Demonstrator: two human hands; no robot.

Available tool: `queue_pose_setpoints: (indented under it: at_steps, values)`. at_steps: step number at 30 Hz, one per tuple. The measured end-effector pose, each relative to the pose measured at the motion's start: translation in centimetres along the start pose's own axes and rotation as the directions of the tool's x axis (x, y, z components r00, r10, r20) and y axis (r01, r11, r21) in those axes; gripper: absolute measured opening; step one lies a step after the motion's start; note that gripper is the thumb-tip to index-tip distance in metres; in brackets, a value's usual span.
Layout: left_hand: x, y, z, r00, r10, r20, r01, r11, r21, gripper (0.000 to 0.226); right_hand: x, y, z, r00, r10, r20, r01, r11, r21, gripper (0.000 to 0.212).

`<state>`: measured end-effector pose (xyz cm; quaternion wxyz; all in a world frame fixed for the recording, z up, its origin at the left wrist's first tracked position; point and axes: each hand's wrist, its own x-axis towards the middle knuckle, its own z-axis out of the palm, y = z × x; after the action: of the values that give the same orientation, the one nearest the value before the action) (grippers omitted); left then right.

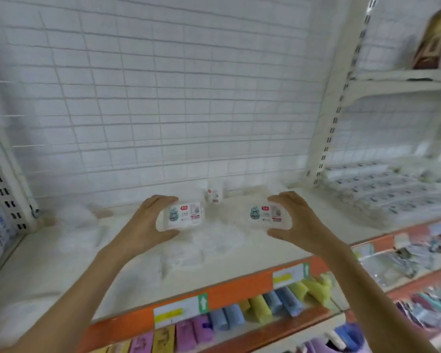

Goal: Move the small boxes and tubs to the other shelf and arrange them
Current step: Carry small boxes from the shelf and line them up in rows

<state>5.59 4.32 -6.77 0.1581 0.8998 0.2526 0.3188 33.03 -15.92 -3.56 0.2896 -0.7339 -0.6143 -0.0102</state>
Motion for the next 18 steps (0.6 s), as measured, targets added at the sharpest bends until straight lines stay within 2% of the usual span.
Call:
queue_pose_setpoints:
  at_steps: [5, 9, 11, 14, 18]
  values:
    - [0.8, 10.1, 7.2, 0.993, 0.106, 0.055, -0.094, 0.979, -0.182, 0.063, -11.4, 7.2, -6.7, 0.973, 0.187, -0.134, -0.194, 0.980, -0.046, 0.068]
    - [0.7, 18.0, 13.8, 0.977, 0.175, 0.118, -0.136, 0.950, -0.279, 0.072, -20.9, 12.0, -10.8, 0.918, 0.350, -0.187, -0.365, 0.930, -0.049, 0.069]
    - [0.2, 21.4, 17.1, 0.965, 0.206, 0.164, -0.145, 0.936, -0.321, 0.068, -25.3, 13.9, -12.2, 0.885, 0.419, -0.201, -0.436, 0.899, -0.048, 0.070]
    - [-0.1, 26.1, 21.5, 0.943, 0.280, 0.181, -0.203, 0.912, -0.356, 0.063, -31.1, 16.5, -14.0, 0.837, 0.497, -0.230, -0.520, 0.853, -0.049, 0.073]
    - [-0.3, 31.2, 26.3, 0.907, 0.310, 0.285, -0.182, 0.899, -0.398, 0.066, -36.7, 18.7, -16.1, 0.803, 0.531, -0.271, -0.553, 0.833, -0.003, 0.073]
